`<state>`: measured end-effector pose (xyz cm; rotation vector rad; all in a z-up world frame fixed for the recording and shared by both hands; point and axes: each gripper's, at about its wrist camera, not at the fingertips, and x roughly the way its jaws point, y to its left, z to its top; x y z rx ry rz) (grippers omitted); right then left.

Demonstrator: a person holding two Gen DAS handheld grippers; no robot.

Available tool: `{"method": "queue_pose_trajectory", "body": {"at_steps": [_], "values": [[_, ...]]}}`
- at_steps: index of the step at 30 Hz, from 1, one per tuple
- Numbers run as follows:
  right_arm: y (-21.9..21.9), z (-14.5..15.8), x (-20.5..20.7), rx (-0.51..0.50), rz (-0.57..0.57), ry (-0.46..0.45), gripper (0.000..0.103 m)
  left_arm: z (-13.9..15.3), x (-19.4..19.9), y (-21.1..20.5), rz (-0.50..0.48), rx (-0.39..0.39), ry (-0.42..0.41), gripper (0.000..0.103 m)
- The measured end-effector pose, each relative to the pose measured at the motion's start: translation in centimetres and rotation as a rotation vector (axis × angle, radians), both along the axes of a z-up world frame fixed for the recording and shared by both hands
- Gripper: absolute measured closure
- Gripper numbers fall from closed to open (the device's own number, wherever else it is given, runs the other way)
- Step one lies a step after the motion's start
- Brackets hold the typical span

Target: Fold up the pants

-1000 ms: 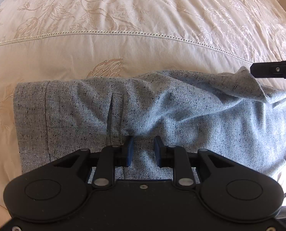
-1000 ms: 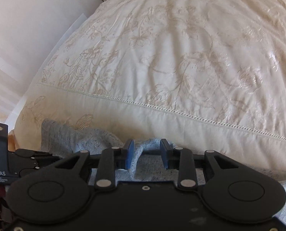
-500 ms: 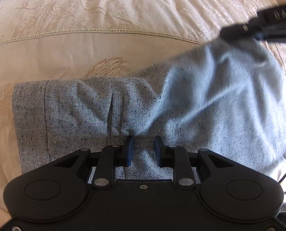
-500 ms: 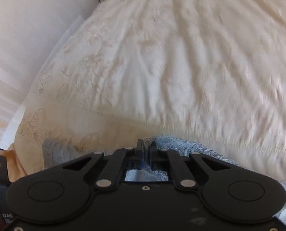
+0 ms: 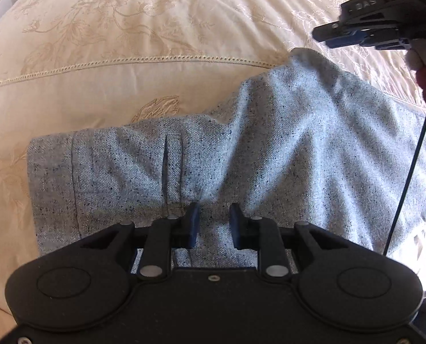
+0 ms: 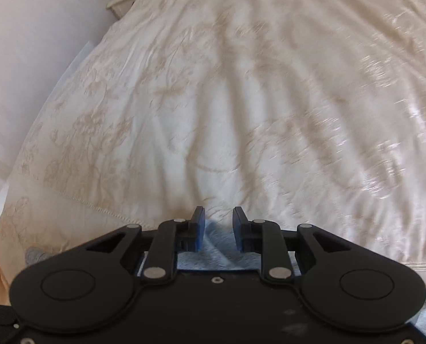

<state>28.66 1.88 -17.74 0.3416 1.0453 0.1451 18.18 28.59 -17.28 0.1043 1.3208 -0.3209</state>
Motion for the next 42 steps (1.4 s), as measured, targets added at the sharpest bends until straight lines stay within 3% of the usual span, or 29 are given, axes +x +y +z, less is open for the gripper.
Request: {"method": "queue_pose_trajectory", "body": {"at_steps": [2, 7, 11, 14, 15, 18, 21, 24, 26, 31, 34, 38, 42], "values": [[-2.1, 1.2, -1.9, 0.040, -0.029, -0.023, 0.079, 1.0, -0.3, -0.4, -0.009, 0.017, -0.033, 0.072], [-1.3, 1.4, -6.8, 0.040, 0.155, 0.038, 0.091, 2.8, 0.5, -0.7, -0.017, -0.037, -0.086, 0.072], [1.1, -1.6, -7.4, -0.082, 0.258, 0.070, 0.094, 1.6, 2.1, -1.2, -0.022, -0.004, -0.093, 0.072], [-0.8, -3.9, -4.9, -0.183, 0.122, 0.088, 0.095, 0.4, 3.0, 0.0, 0.029, 0.040, -0.083, 0.070], [-2.0, -4.4, -3.9, -0.196, 0.062, 0.093, 0.100, -0.1, 3.2, 0.8, 0.055, 0.060, -0.071, 0.072], [-4.6, -3.8, -2.5, -0.184, -0.057, 0.093, 0.096, -0.4, 3.3, 2.7, 0.111, 0.016, -0.027, 0.075], [-4.9, -1.5, -4.2, -0.120, -0.050, 0.049, 0.096, 1.1, 2.3, 3.1, 0.136, 0.046, -0.077, 0.078], [-3.3, -0.7, -7.0, -0.103, 0.027, 0.058, 0.095, 2.5, 0.3, 3.3, 0.146, -0.023, -0.099, 0.077], [-2.3, -1.5, -8.9, -0.144, 0.072, 0.090, 0.095, 2.5, -0.8, 3.2, 0.135, -0.047, -0.075, 0.076], [-3.7, -4.8, -13.7, -0.212, -0.031, 0.233, 0.099, -0.8, -3.8, 3.4, 0.085, 0.096, 0.023, 0.071], [-3.5, -3.8, -15.6, -0.246, -0.048, 0.244, 0.095, -0.9, -4.9, 4.2, 0.103, 0.094, 0.040, 0.071], [-1.2, -1.1, -17.1, -0.198, 0.024, 0.146, 0.091, 1.1, -4.4, 3.5, 0.117, 0.087, -0.018, 0.072], [3.3, -0.5, -18.8, -0.179, 0.215, 0.118, 0.088, 2.6, -3.3, 0.9, 0.068, -0.036, -0.069, 0.073]]}}
